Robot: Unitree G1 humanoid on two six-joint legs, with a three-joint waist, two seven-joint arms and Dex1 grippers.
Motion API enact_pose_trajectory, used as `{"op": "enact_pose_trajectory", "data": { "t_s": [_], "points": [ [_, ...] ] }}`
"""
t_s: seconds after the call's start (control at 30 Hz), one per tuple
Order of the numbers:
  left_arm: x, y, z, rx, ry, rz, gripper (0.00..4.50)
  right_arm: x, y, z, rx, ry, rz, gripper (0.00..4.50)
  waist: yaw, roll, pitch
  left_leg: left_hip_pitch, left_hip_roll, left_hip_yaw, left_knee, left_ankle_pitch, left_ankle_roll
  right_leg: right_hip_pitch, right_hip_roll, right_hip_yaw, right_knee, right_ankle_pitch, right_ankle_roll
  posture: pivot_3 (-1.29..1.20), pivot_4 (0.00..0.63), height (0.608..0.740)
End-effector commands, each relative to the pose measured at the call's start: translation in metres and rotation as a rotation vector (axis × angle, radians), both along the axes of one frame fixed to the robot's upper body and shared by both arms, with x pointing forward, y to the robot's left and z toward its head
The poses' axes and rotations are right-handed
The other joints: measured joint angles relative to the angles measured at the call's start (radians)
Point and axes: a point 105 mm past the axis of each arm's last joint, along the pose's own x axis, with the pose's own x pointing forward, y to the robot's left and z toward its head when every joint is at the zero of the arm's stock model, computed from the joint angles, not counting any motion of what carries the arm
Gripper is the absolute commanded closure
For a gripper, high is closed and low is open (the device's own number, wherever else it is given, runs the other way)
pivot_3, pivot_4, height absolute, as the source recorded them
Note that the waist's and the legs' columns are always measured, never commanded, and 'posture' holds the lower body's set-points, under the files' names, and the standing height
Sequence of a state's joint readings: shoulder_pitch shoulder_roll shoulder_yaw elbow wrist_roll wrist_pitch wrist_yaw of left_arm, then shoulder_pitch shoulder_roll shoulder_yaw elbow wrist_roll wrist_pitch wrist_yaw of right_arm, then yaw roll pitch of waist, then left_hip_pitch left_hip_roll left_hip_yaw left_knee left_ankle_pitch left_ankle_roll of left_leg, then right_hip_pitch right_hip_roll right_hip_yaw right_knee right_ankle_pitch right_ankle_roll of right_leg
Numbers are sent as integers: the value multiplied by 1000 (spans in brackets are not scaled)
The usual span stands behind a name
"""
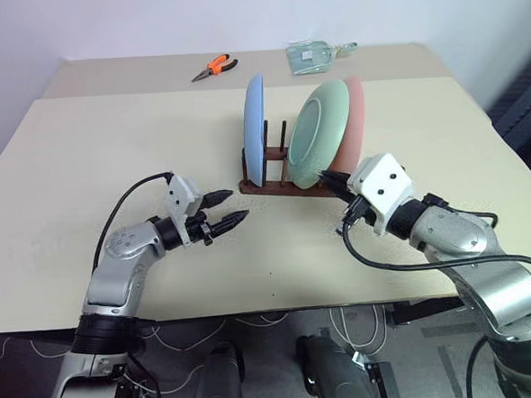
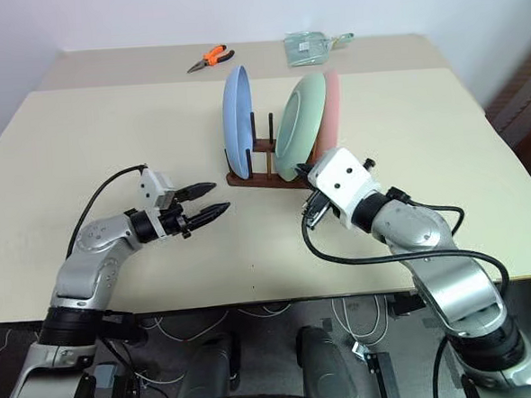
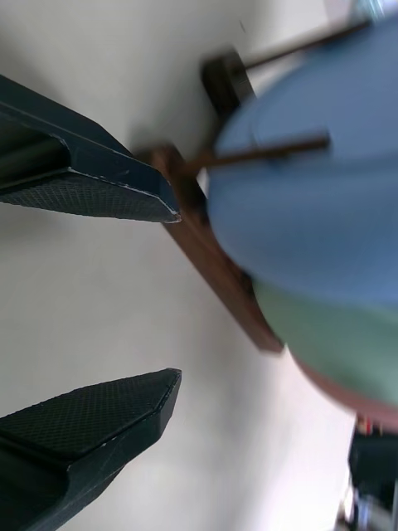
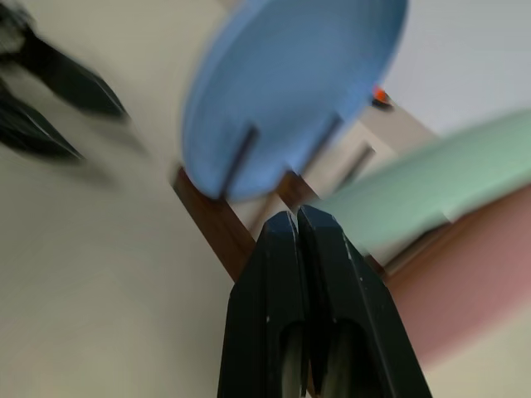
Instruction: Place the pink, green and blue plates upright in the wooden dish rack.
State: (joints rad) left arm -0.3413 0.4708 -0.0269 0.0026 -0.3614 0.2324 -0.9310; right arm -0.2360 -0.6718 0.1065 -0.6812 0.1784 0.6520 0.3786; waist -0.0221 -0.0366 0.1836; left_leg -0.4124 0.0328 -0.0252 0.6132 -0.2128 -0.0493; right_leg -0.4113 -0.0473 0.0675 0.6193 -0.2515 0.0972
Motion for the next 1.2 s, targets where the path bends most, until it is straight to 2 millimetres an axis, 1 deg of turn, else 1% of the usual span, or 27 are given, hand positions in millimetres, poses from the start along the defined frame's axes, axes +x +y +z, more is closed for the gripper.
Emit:
{"op": "enact_pose_trajectory", "data": {
  "t_s": [0.03, 0.13, 0.2, 0.33, 0.43, 0.6, 0.67, 0.7, 0.77, 0.83, 0.9, 0.97, 1.07, 1.13, 1.2],
  "points": [
    [0, -4, 12, -3, -40, -26, 1617, 5, -6, 2, -36, -32, -53, 4444, 2, 0, 0, 0, 0, 0, 0, 0, 0, 0, 0, 0, 0, 0, 0, 0, 150, 732],
    [1, -4, 12, 0, -41, -24, 1617, 8, -9, -3, -72, -27, -69, 4444, 7, 0, 0, -1, 0, 0, 0, 0, 0, 0, 0, 0, -2, 0, 0, 0, 150, 732],
    [1, -2, 12, 6, -45, -19, 1617, 11, -8, -2, -72, -36, -72, 4444, 7, 0, 0, -2, 0, 0, 0, 0, 0, 0, 0, 0, -3, 0, 0, 0, 150, 732],
    [2, 1, 12, 14, -51, 1, 1617, 16, -2, 2, -70, -61, -54, 4444, 7, 0, 0, -3, -1, 0, 1, 0, 0, 0, 0, 0, -2, 0, 0, 0, 150, 732],
    [1, 2, 11, 16, -52, 10, 1617, 17, 9, 9, -64, -88, -11, 4444, 5, 0, 0, -3, -1, 0, 1, 0, 0, 0, 0, 0, -2, 0, 1, 0, 150, 732],
    [0, 5, 8, 25, -53, 29, 1617, 16, 21, 12, -70, -107, 38, 4444, 6, 0, 0, -3, -1, 0, 1, 0, 0, 0, 1, 0, -2, 0, 1, 0, 150, 732],
    [0, 5, 7, 26, -53, 36, 1617, 17, 21, 9, -83, -103, 38, 4444, 6, 0, 0, -3, -1, 0, 1, 0, 0, 0, 1, 0, -1, 0, 1, 0, 150, 732],
    [0, 6, 7, 26, -51, 41, 1617, 18, 17, 7, -93, -97, 28, 4444, 6, 0, 0, -3, -1, 0, 1, 0, 0, 0, 1, 0, -1, 0, 1, 0, 150, 732],
    [1, 11, 4, 44, -49, 63, 1617, 17, 4, 3, -106, -74, -4, 4444, 8, 0, 0, -3, -1, 0, 1, 0, 0, 0, 1, 0, -1, 0, 1, 0, 150, 732],
    [5, 21, 0, 64, -47, 103, 1617, 12, -11, -3, -91, -24, -19, 4444, 12, 0, 0, -3, -1, -1, 1, 0, 0, 0, 0, 0, -1, 0, 1, 0, 150, 732],
    [10, 37, -6, 100, -45, 160, 1617, -2, -24, -12, -46, 54, 7, 4444, 12, 0, 0, -3, -1, -1, 1, 0, 0, 1, 0, 0, -2, 0, 1, 0, 150, 732],
    [15, 56, -7, 119, -49, 227, 1617, -11, -44, -15, 31, 90, -10, 4444, 11, 0, 0, -3, -1, -1, 1, 0, 0, 1, 0, 0, -2, 0, 1, 0, 150, 732],
    [22, 90, -10, 124, -23, 332, 1617, -14, -80, -21, 133, 110, -117, 4444, 2, 0, 0, -1, -1, 0, 1, 0, 1, 1, 1, 0, 0, 0, 1, 0, 150, 732],
    [22, 102, -13, 145, -20, 367, 1617, -14, -101, -29, 164, 133, -171, 4444, 2, 0, 0, 2, 0, 0, 1, 0, 0, 3, 1, 0, 1, 0, 1, 0, 150, 732],
    [21, 111, -14, 156, -20, 391, 1617, -15, -113, -38, 157, 151, -199, 4444, 4, 0, 0, 3, 0, 0, 1, 0, 0, 4, 1, 0, 1, 0, 1, 0, 150, 732]
  ]
}}
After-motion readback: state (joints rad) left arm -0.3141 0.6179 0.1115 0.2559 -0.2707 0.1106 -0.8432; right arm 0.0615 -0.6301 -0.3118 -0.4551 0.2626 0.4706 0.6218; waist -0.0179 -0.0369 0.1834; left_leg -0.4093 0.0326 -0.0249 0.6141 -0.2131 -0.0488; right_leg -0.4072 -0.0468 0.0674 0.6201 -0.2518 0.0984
